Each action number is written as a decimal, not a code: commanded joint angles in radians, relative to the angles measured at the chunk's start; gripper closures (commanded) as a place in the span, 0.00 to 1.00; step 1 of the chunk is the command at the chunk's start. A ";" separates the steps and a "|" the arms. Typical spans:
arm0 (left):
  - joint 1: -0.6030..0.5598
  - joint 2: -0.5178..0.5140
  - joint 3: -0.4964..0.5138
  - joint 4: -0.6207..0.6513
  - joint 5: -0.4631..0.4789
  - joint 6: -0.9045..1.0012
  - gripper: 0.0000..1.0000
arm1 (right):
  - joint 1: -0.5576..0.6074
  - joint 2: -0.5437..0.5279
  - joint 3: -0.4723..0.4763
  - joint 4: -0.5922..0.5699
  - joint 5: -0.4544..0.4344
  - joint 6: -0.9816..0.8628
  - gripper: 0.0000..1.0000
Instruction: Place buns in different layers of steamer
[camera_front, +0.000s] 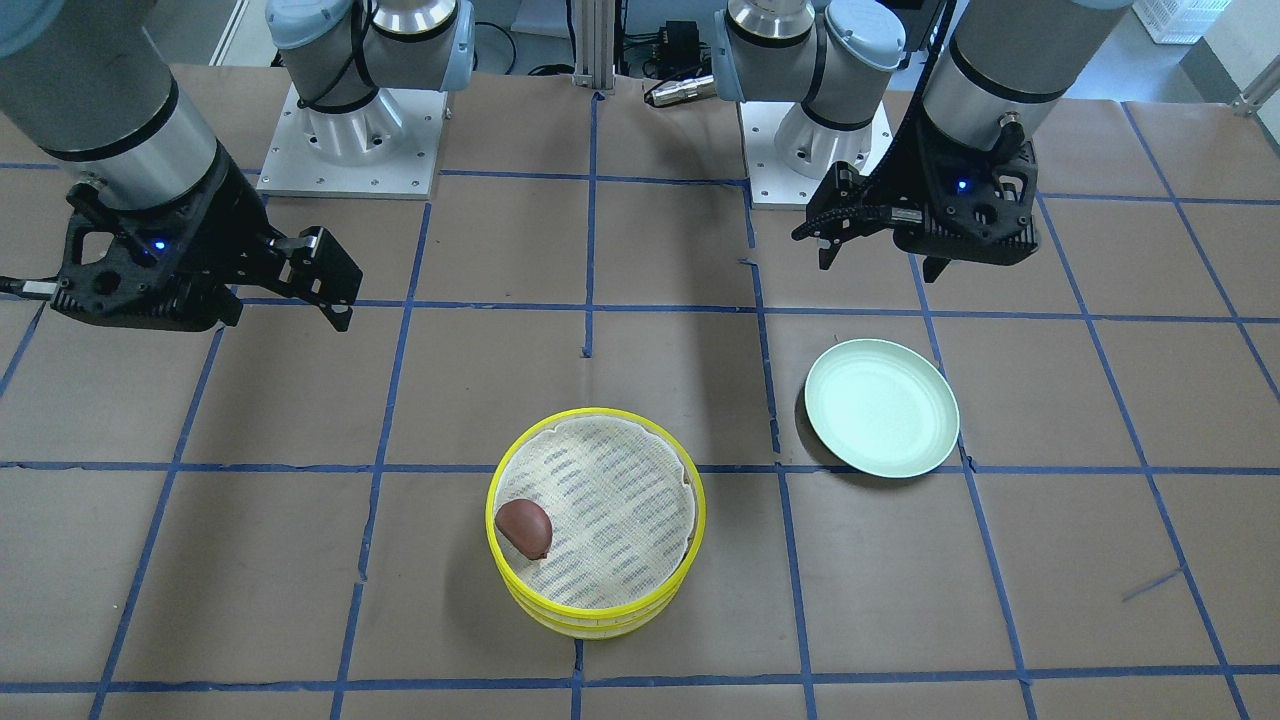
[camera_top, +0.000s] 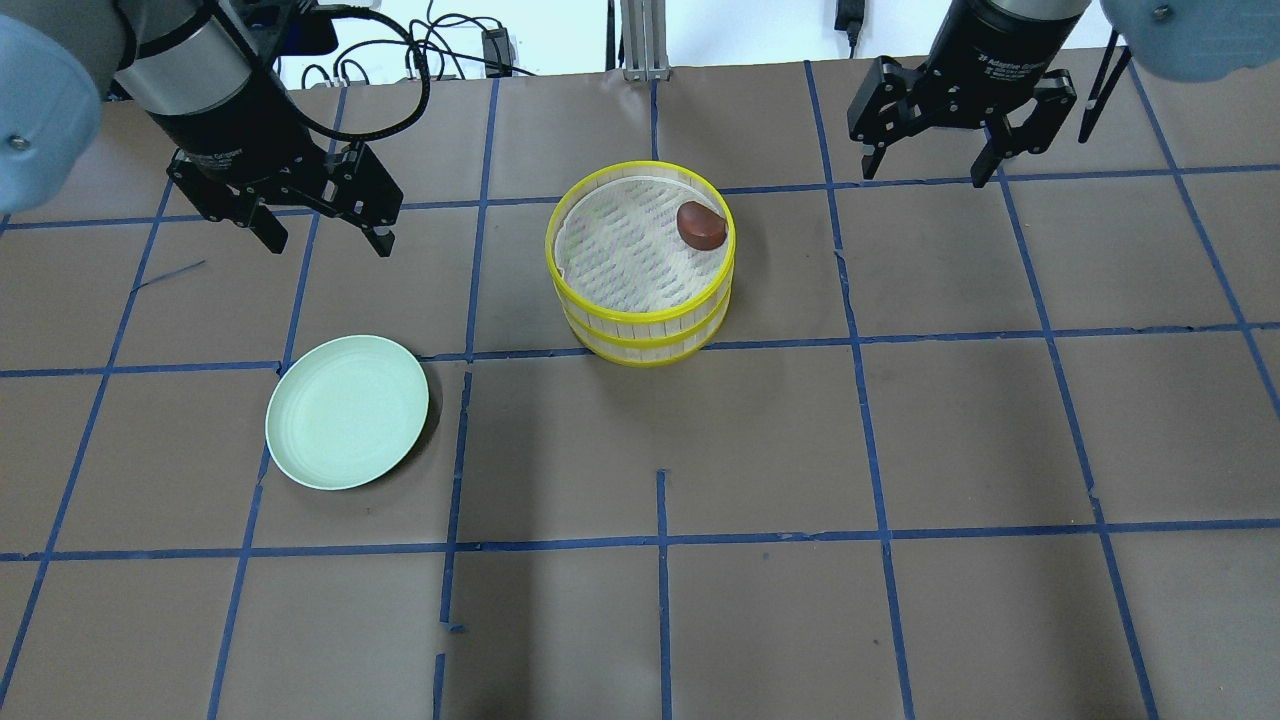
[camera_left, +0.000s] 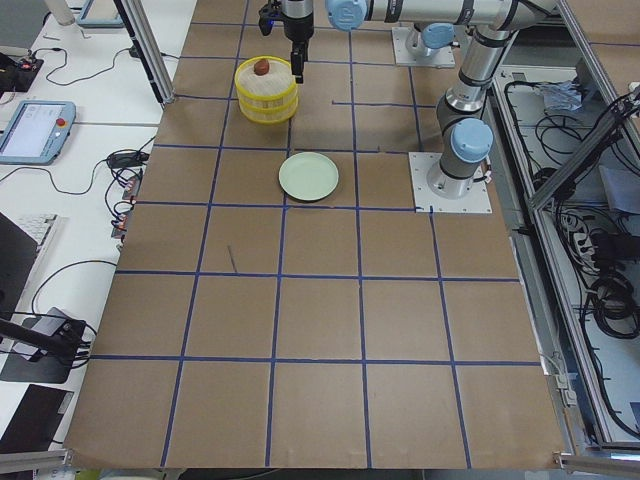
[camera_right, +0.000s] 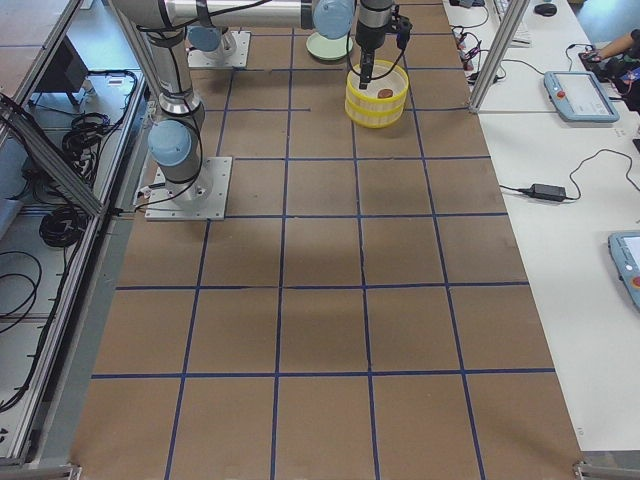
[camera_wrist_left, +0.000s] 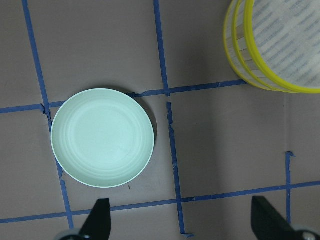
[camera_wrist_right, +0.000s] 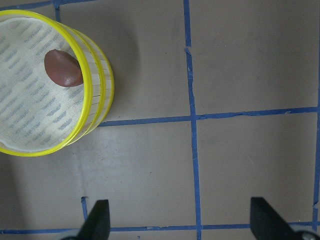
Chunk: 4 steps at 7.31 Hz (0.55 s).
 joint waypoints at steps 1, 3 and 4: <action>0.000 0.001 -0.008 0.001 -0.004 0.014 0.00 | -0.037 0.000 0.041 0.002 0.000 -0.002 0.00; 0.000 0.001 -0.008 0.003 -0.013 0.021 0.00 | -0.052 0.000 0.038 0.001 0.000 -0.002 0.00; -0.002 0.001 -0.008 0.003 -0.013 0.021 0.00 | -0.077 -0.006 0.035 -0.001 0.000 -0.002 0.00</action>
